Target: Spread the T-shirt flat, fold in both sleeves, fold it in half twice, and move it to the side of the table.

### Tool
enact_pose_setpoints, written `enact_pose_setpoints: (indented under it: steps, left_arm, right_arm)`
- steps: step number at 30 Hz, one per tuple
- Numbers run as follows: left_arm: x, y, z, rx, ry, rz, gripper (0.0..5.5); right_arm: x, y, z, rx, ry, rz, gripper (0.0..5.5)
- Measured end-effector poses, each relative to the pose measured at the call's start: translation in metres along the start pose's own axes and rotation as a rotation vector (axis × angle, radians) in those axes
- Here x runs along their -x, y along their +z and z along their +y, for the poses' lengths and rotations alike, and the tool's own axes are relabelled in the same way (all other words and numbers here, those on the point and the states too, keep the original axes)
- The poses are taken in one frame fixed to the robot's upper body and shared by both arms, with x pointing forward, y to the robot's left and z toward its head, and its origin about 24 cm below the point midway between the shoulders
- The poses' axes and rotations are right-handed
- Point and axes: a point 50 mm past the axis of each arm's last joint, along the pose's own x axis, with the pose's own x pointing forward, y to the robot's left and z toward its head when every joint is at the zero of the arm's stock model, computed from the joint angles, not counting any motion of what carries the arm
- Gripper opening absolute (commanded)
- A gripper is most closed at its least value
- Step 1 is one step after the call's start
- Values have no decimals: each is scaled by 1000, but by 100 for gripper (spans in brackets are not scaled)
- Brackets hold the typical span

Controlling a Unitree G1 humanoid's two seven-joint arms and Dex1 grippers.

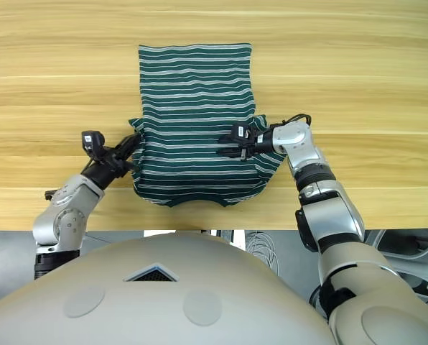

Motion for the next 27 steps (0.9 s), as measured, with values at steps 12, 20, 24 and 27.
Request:
enact_pose_setpoints:
  steps: [12,20,24,27]
  left_arm:
    - [-24,-28,-36,-67,-152,156,2]
    - [-24,-40,-34,-143,-133,241,52]
    - [-22,-42,-40,-173,-159,258,111]
    - [-19,-38,-46,-209,-183,250,166]
  right_arm:
    - [-2,1,1,12,3,-2,179]
    - [-4,2,2,20,10,-7,179]
    - [-5,2,2,22,14,-8,179]
    - [-5,3,2,21,19,-9,179]
